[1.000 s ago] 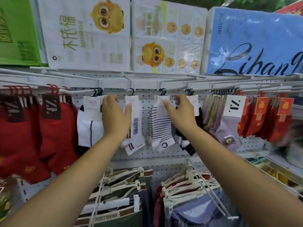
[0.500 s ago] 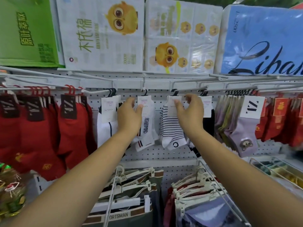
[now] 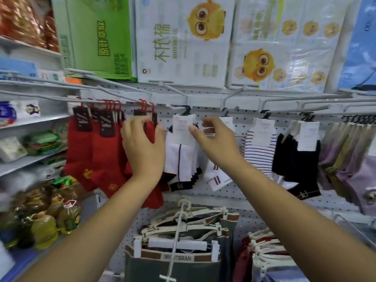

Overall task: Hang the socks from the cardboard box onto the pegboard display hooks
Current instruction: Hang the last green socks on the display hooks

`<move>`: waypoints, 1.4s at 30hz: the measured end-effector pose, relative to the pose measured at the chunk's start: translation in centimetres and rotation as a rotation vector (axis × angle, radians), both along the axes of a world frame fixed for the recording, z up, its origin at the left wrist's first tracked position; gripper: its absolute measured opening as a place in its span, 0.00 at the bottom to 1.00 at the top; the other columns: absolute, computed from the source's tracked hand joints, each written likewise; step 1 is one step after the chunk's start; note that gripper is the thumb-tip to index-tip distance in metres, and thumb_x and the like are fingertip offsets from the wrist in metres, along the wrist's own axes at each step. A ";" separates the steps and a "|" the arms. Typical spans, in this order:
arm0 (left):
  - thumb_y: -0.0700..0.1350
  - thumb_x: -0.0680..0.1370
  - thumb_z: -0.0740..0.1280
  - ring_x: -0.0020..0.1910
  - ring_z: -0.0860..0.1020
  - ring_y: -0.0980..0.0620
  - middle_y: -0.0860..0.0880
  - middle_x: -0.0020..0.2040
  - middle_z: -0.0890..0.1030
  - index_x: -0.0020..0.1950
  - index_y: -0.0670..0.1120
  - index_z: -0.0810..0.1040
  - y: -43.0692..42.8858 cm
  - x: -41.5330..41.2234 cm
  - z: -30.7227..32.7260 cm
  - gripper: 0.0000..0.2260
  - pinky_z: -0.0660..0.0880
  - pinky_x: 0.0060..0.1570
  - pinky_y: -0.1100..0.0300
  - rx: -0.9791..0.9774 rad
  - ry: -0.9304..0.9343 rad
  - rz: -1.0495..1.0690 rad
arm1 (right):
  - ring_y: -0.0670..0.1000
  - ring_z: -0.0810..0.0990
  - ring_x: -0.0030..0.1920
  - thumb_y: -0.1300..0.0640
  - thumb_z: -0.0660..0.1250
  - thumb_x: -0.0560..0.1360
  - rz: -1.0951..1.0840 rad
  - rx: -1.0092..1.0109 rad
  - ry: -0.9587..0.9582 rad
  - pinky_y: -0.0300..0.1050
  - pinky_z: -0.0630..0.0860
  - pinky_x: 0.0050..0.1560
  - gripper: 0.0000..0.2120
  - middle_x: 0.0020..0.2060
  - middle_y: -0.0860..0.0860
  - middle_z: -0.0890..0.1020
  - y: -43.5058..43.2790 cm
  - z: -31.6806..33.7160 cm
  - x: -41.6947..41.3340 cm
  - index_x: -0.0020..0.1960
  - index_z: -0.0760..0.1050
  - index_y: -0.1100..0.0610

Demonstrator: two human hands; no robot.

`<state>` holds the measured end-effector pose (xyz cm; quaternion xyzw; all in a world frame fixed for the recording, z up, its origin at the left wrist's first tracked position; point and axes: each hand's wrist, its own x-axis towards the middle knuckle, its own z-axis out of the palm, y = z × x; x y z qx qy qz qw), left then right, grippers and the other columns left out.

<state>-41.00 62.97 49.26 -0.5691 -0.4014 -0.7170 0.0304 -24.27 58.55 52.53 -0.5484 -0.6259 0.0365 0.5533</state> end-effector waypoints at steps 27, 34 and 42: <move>0.45 0.77 0.74 0.48 0.82 0.47 0.47 0.46 0.85 0.37 0.49 0.77 8.3 -6.0 3.9 0.11 0.78 0.53 0.51 -0.357 0.078 -0.178 | 0.47 0.76 0.50 0.53 0.73 0.76 -0.100 0.075 -0.055 0.42 0.74 0.50 0.15 0.50 0.47 0.77 5.2 0.4 -2.4 0.58 0.72 0.55; 0.42 0.78 0.73 0.38 0.77 0.53 0.49 0.39 0.82 0.44 0.41 0.84 7.1 -6.5 4.5 0.05 0.73 0.43 0.60 -0.387 0.076 -0.186 | 0.55 0.68 0.66 0.56 0.75 0.74 -0.126 0.409 -0.195 0.34 0.57 0.67 0.23 0.63 0.58 0.73 3.9 -1.7 -2.9 0.64 0.71 0.63; 0.42 0.79 0.72 0.37 0.76 0.56 0.52 0.36 0.80 0.44 0.42 0.84 5.8 -8.1 4.6 0.05 0.72 0.42 0.61 -0.327 0.160 -0.132 | 0.56 0.69 0.64 0.57 0.74 0.75 -0.030 0.467 -0.250 0.45 0.66 0.68 0.20 0.63 0.57 0.73 3.2 -3.9 -4.5 0.63 0.73 0.61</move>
